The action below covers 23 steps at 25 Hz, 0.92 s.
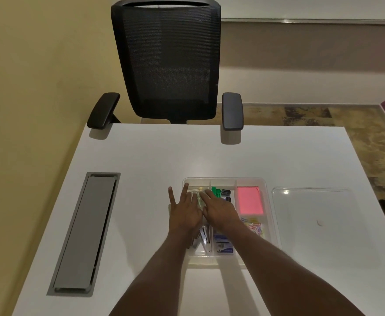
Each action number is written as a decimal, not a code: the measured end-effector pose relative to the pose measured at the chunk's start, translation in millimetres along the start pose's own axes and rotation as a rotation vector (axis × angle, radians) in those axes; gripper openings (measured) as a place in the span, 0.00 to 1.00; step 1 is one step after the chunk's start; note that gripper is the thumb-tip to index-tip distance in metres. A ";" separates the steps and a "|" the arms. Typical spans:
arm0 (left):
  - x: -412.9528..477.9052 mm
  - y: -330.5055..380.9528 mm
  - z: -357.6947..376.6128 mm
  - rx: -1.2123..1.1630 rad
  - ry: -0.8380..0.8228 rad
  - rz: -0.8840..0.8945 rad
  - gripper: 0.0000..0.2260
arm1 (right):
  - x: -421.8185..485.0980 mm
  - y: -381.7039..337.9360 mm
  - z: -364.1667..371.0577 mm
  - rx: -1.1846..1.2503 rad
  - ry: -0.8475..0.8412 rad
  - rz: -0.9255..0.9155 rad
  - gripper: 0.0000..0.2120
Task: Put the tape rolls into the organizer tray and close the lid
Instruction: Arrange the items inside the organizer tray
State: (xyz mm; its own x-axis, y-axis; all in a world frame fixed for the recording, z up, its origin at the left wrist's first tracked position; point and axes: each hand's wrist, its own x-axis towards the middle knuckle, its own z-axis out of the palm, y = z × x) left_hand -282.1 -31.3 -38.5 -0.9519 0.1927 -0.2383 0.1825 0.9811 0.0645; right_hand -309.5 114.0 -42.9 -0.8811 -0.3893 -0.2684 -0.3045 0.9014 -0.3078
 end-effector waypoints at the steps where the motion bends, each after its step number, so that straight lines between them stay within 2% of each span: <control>1: 0.0 -2.5 -0.7 0.014 0.004 0.008 0.29 | 0.1 0.2 0.1 0.020 -0.009 0.009 0.23; 4: 1.9 -4.3 -2.5 0.037 0.026 0.008 0.27 | 0.6 0.5 1.2 0.039 -0.013 0.019 0.22; 10: 7.4 5.9 1.2 0.035 -0.025 -0.005 0.33 | 3.5 4.8 2.0 0.039 -0.039 -0.004 0.24; 13: 6.7 0.5 5.0 -0.004 -0.043 0.000 0.31 | 4.9 6.3 3.9 0.060 -0.049 -0.005 0.24; 18: 2.2 0.9 0.8 0.008 0.035 -0.008 0.28 | 0.8 10.2 10.8 0.036 -0.043 -0.011 0.26; 23: 6.5 6.8 -1.6 0.020 -0.036 -0.025 0.33 | 1.3 10.3 7.9 0.050 -0.072 -0.026 0.26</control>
State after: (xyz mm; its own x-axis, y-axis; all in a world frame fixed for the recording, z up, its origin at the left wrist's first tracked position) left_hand -287.4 -23.3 -38.1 -0.9469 0.1682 -0.2742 0.1639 0.9857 0.0387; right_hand -310.9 121.2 -53.6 -0.8442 -0.4266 -0.3246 -0.3068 0.8811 -0.3599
